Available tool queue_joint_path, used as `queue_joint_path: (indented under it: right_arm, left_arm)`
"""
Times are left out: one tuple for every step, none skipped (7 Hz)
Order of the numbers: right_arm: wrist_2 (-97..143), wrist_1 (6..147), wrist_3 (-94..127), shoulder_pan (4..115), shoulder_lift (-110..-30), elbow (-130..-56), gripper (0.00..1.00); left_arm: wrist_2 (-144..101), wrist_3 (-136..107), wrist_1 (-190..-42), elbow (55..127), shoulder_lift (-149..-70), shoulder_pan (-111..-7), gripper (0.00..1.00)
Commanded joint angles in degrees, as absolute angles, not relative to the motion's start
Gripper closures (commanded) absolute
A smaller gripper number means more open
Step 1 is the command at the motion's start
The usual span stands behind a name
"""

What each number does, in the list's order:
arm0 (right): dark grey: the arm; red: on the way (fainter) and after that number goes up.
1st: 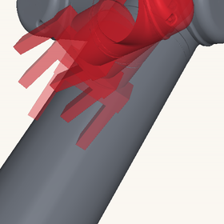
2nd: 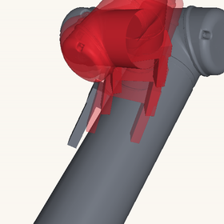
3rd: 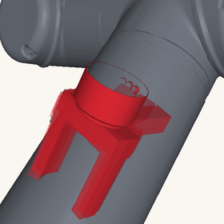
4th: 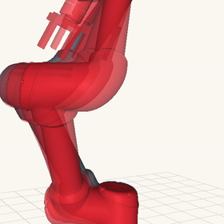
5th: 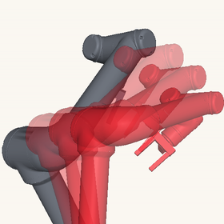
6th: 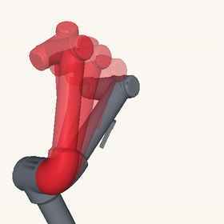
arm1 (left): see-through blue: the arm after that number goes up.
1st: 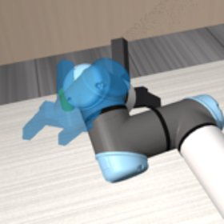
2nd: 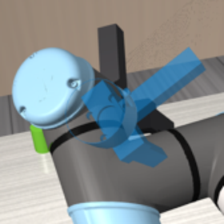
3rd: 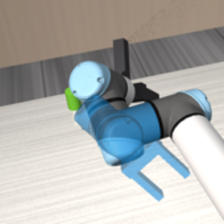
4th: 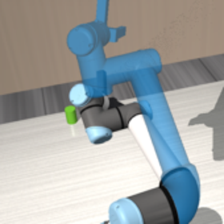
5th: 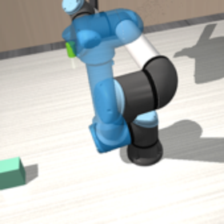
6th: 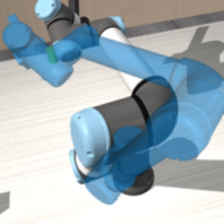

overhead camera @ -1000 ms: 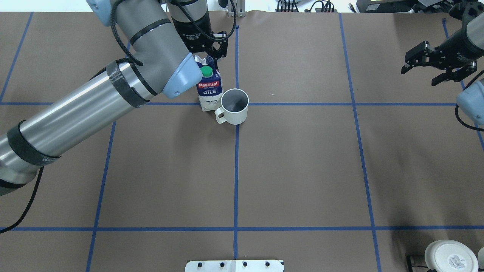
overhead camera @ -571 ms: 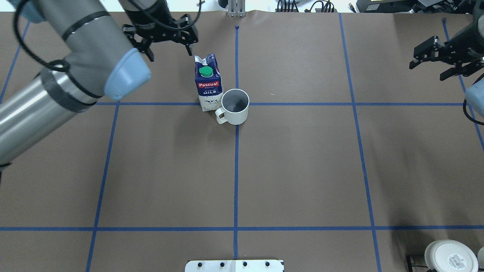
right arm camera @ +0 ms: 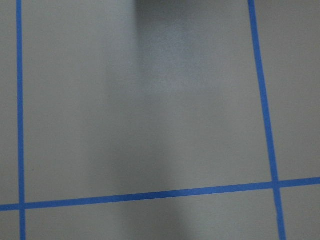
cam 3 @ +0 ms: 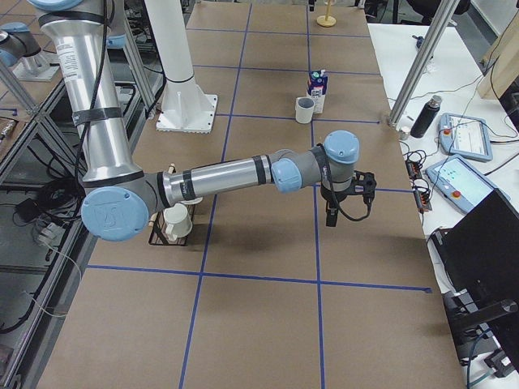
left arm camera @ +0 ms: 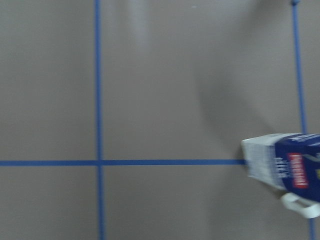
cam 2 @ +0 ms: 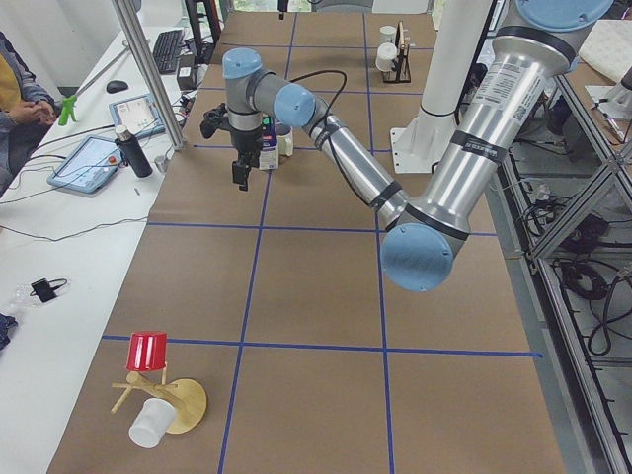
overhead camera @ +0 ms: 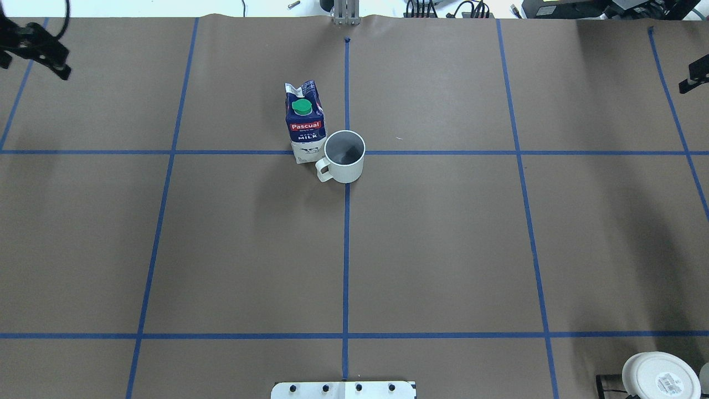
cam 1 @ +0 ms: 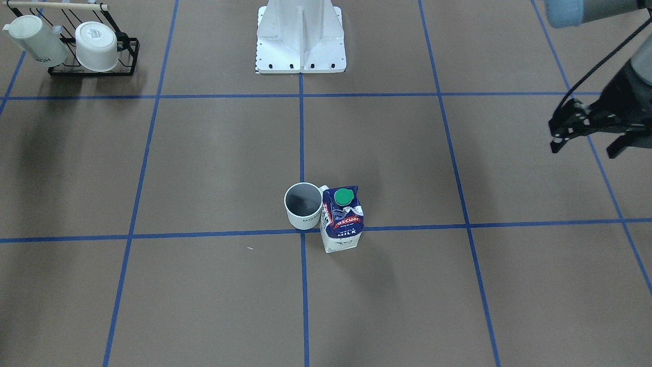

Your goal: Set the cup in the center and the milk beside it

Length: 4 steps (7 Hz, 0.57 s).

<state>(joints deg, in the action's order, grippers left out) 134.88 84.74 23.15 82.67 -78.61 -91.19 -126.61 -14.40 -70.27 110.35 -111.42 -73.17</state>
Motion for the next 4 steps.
queue_joint_path:
  right_arm:
    - [134.91,95.65,9.03,88.39,-75.6,-90.26,0.0]
    - [134.91,100.58,5.05,89.81,-74.37,-90.96,0.0]
    - [134.91,102.03,2.57,90.61,-74.44,-91.23,0.0]
    - [134.91,102.13,1.5,90.7,-74.53,-91.23,0.0]
  left_arm:
    - [-126.91,-1.62,-80.08,104.63,-102.17,-81.18,0.02]
    - [-127.87,-0.28,-83.81,101.37,-100.04,-82.86,0.02]
    - [-128.23,0.26,-84.28,98.99,-99.93,-83.75,0.02]
    - [-128.23,0.18,-83.68,98.53,-99.67,-84.98,0.02]
